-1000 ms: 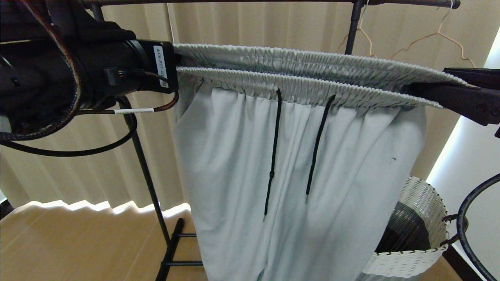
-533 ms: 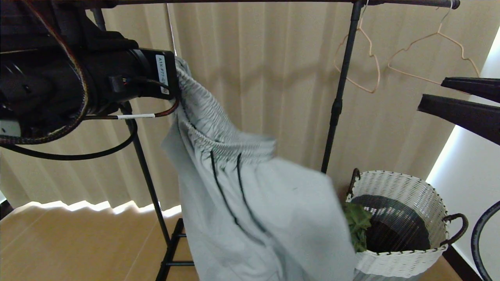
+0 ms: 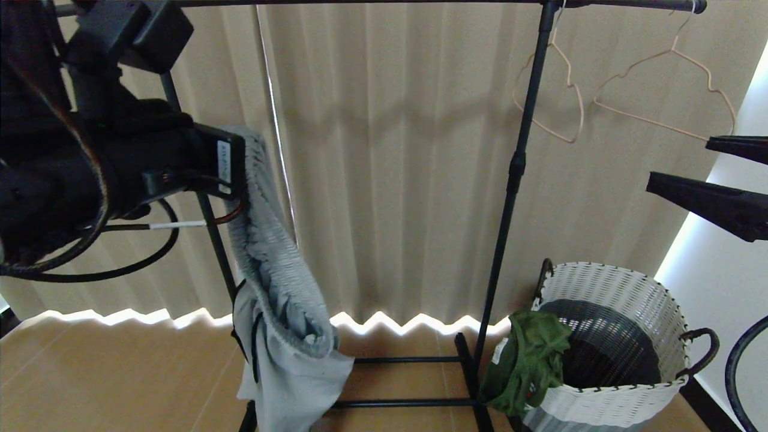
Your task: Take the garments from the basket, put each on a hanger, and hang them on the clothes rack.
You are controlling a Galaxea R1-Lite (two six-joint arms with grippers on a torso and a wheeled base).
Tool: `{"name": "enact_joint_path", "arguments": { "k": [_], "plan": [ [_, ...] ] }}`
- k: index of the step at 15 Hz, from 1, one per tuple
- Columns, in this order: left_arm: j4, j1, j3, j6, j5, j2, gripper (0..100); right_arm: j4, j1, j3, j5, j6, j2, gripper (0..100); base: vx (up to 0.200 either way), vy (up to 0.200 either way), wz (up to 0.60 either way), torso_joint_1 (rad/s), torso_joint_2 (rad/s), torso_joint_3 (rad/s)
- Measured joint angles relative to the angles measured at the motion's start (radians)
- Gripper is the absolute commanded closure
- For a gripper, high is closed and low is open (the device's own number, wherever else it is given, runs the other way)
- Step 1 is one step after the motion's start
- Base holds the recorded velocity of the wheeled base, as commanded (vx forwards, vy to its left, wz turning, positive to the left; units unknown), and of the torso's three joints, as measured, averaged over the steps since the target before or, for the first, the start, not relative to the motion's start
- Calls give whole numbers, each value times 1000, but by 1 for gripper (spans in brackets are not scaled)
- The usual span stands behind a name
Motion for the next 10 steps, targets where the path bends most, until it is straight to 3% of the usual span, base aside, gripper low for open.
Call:
{"name": "enact_joint_path", "arguments": {
  "k": [2,4,6,8,10],
  "plan": [
    [1,62,81,27,-6,-69,100,3,-56,46,-66,-64,-10,0,0,0,0,0,0,0],
    [10,109,180,12,-14,-154,100,-1,-105,81,-87,-82,-26,0,0,0,0,0,0,0],
    [85,137,259,-44,-28,-233,100,-4,-143,91,-97,-83,-34,0,0,0,0,0,0,0],
    [188,148,311,-150,-86,-300,100,-25,-168,102,-99,-82,-37,0,0,0,0,0,0,0],
    [216,151,355,-200,-119,-354,100,-102,-179,125,-99,-77,-37,0,0,0,0,0,0,0]
  ]
}}
